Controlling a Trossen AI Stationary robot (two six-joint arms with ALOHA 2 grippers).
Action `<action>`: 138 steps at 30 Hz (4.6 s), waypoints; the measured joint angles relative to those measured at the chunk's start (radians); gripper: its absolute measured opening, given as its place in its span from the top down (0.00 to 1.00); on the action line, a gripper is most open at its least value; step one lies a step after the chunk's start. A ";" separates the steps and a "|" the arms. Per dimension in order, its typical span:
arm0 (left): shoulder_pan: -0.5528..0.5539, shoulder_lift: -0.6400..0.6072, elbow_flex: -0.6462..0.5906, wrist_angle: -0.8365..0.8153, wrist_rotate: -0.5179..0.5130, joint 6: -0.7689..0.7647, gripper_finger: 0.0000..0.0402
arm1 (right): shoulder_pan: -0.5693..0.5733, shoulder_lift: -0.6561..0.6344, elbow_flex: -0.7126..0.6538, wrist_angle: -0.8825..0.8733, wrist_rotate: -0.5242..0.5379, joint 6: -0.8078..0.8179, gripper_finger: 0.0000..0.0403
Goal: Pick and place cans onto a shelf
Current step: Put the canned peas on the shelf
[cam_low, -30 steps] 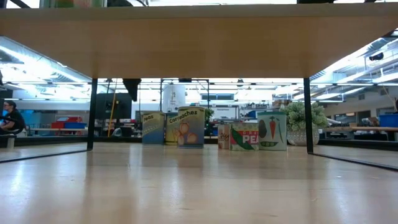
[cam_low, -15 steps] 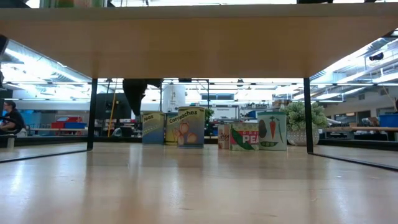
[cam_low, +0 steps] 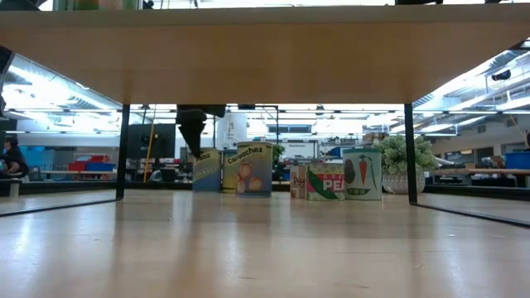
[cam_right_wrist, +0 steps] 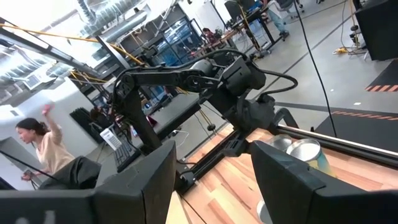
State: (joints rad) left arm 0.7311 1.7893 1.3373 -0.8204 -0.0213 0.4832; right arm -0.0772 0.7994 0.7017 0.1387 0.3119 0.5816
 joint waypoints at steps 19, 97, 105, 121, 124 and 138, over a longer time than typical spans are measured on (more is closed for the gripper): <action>-0.076 0.025 0.000 0.082 0.030 0.074 0.12 | 0.002 0.000 0.000 0.003 0.000 0.004 0.46; -0.146 -0.082 -0.046 -0.091 0.099 -0.076 0.02 | -0.011 -0.005 0.000 0.047 0.000 -0.009 0.46; -0.152 -0.071 -0.051 -0.026 0.090 -0.030 0.00 | -0.011 -0.005 0.000 0.050 0.000 -0.001 0.46; -0.164 -0.033 -0.051 0.103 0.106 0.074 0.00 | -0.011 -0.005 0.000 0.048 0.000 0.019 0.46; -0.168 -0.021 -0.051 0.111 0.113 0.074 0.00 | -0.011 -0.005 0.000 0.047 0.000 0.019 0.46; -0.185 0.030 -0.052 0.103 0.087 0.075 0.13 | -0.011 -0.005 0.000 0.047 0.001 0.017 0.46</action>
State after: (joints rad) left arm 0.5457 1.8197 1.2850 -0.7176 0.0657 0.5578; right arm -0.0883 0.7948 0.7017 0.1852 0.3130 0.5987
